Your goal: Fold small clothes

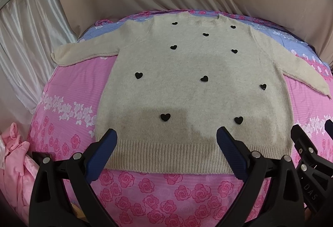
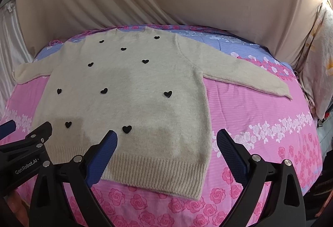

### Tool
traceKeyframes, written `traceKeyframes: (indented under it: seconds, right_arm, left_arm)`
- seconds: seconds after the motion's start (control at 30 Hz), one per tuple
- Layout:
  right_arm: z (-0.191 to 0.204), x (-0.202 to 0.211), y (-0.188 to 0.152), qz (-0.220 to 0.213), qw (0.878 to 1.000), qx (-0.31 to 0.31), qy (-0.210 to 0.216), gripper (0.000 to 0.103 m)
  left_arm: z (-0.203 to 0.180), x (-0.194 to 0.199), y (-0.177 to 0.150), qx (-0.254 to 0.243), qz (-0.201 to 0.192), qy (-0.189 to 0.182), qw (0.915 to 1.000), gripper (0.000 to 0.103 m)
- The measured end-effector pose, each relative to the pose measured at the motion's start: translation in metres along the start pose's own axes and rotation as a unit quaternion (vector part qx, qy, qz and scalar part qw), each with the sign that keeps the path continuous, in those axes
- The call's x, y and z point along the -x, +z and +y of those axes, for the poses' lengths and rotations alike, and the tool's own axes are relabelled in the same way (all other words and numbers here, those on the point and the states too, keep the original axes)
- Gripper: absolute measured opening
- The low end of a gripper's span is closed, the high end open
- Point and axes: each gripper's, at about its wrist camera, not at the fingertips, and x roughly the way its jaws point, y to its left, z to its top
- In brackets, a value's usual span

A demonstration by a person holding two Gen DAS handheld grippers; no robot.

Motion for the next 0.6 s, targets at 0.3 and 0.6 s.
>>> traceKeyframes:
  seconds: [0.3, 0.6]
  right_arm:
    - [0.0012, -0.0023, -0.0003, 0.004, 1.0, 0.002, 0.001, 0.095]
    - [-0.0005, -0.005, -0.0003, 0.007, 1.0, 0.001, 0.001, 0.095]
  left_arm:
    - [-0.0017, -0.0012, -0.0023, -0.003, 0.002, 0.0, 1.0, 0.094]
    - [-0.0047, -0.0017, -0.002, -0.006, 0.003, 0.0, 1.0, 0.094]
